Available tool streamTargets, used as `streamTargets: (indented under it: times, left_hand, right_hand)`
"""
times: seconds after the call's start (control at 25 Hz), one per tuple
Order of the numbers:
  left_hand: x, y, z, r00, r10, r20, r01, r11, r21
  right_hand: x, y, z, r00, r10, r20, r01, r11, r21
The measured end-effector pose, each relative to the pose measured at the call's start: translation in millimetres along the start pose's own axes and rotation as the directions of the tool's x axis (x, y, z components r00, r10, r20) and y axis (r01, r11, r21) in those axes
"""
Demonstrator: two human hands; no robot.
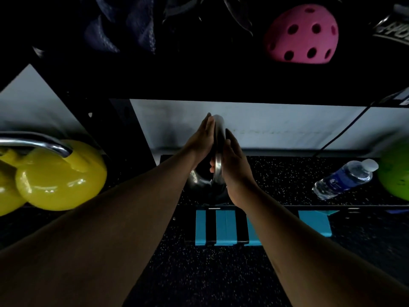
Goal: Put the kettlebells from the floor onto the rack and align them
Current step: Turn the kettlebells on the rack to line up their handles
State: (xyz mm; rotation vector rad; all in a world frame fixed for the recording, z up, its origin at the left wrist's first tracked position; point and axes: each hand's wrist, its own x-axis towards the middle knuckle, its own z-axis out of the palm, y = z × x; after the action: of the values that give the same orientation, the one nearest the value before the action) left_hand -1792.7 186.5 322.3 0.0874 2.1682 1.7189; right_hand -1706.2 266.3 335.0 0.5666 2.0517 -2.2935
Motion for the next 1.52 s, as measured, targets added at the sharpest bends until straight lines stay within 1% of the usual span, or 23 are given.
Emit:
streamTargets:
  times: [0.24, 0.44, 0.56, 0.6, 0.68, 0.72, 0.76, 0.8, 0.88, 0.96, 1.0, 1.04, 1.08, 1.12, 1.16, 1.28, 1.4, 1.44, 1.52]
  left_hand:
    - [-4, -4, 3, 1.000, -0.016, -0.008, 0.016, 1.000, 0.014]
    - [-6, -1, 1, 0.999, -0.005, -0.052, 0.014, 0.984, 0.177]
    - [-7, 2, -1, 0.999, 0.004, -0.046, 0.006, 0.976, 0.216]
    - [-7, 2, -2, 0.999, -0.004, -0.035, 0.012, 0.971, 0.241]
    - [-9, 2, -7, 1.000, 0.002, -0.016, 0.003, 0.947, 0.320]
    - [-11, 2, -11, 1.000, 0.026, -0.006, -0.022, 0.933, 0.360]
    - [-15, 1, -15, 0.998, 0.060, 0.010, -0.059, 0.910, 0.410]
    - [-21, 0, -21, 0.994, 0.098, 0.036, -0.104, 0.876, 0.471]
    - [-37, -6, -33, 0.985, 0.144, 0.095, -0.172, 0.800, 0.575]
    - [-57, -11, -48, 0.983, 0.129, 0.127, -0.181, 0.747, 0.640]
    - [-68, -12, -58, 0.982, 0.125, 0.143, -0.189, 0.715, 0.673]
    - [-78, -12, -70, 0.978, 0.131, 0.163, -0.208, 0.673, 0.710]
    - [-88, -12, -83, 0.974, 0.142, 0.178, -0.228, 0.631, 0.741]
    - [-98, -12, -98, 0.971, 0.155, 0.181, -0.238, 0.603, 0.761]
    - [-109, -12, -113, 0.971, 0.163, 0.172, -0.236, 0.587, 0.774]
    - [-141, -21, -162, 0.975, 0.202, 0.093, -0.187, 0.524, 0.831]
    - [-180, -40, -227, 0.972, 0.228, -0.054, -0.071, 0.508, 0.858]
    - [-192, -45, -251, 0.969, 0.234, -0.077, -0.048, 0.485, 0.873]
    - [-212, -51, -304, 0.960, 0.262, -0.097, -0.023, 0.421, 0.907]
  right_hand:
    - [-6, 8, -6, 1.000, -0.007, -0.001, 0.007, 0.999, -0.042]
    - [-5, 11, -9, 0.999, -0.052, 0.011, 0.053, 0.995, -0.088]
    - [-4, 10, -11, 0.997, -0.076, 0.032, 0.079, 0.990, -0.115]
    - [-4, 7, -11, 0.996, -0.079, 0.039, 0.084, 0.985, -0.150]
    - [-4, -4, -14, 0.994, -0.082, 0.073, 0.100, 0.955, -0.279]
    - [-3, -12, -18, 0.991, -0.080, 0.111, 0.116, 0.919, -0.376]
    - [-1, -19, -24, 0.986, -0.077, 0.151, 0.143, 0.855, -0.499]
    - [1, -26, -30, 0.980, -0.087, 0.180, 0.182, 0.758, -0.627]
    - [4, -36, -43, 0.961, -0.192, 0.197, 0.271, 0.531, -0.803]
    - [3, -43, -45, 0.910, -0.334, 0.244, 0.349, 0.303, -0.887]
    - [0, -45, -41, 0.880, -0.376, 0.290, 0.377, 0.181, -0.909]
    - [-3, -48, -34, 0.854, -0.397, 0.336, 0.393, 0.069, -0.917]
    - [-8, -49, -24, 0.832, -0.405, 0.379, 0.406, -0.021, -0.914]
    - [-14, -50, -13, 0.817, -0.404, 0.411, 0.416, -0.078, -0.906]
    - [-20, -50, -1, 0.810, -0.395, 0.433, 0.430, -0.102, -0.897]
    - [-38, -48, 45, 0.801, -0.355, 0.482, 0.486, -0.085, -0.870]
    - [-58, -38, 115, 0.774, -0.282, 0.567, 0.574, -0.067, -0.816]
    - [-66, -36, 141, 0.768, -0.267, 0.582, 0.591, -0.055, -0.805]
    - [-82, -33, 193, 0.764, -0.281, 0.581, 0.600, -0.021, -0.800]
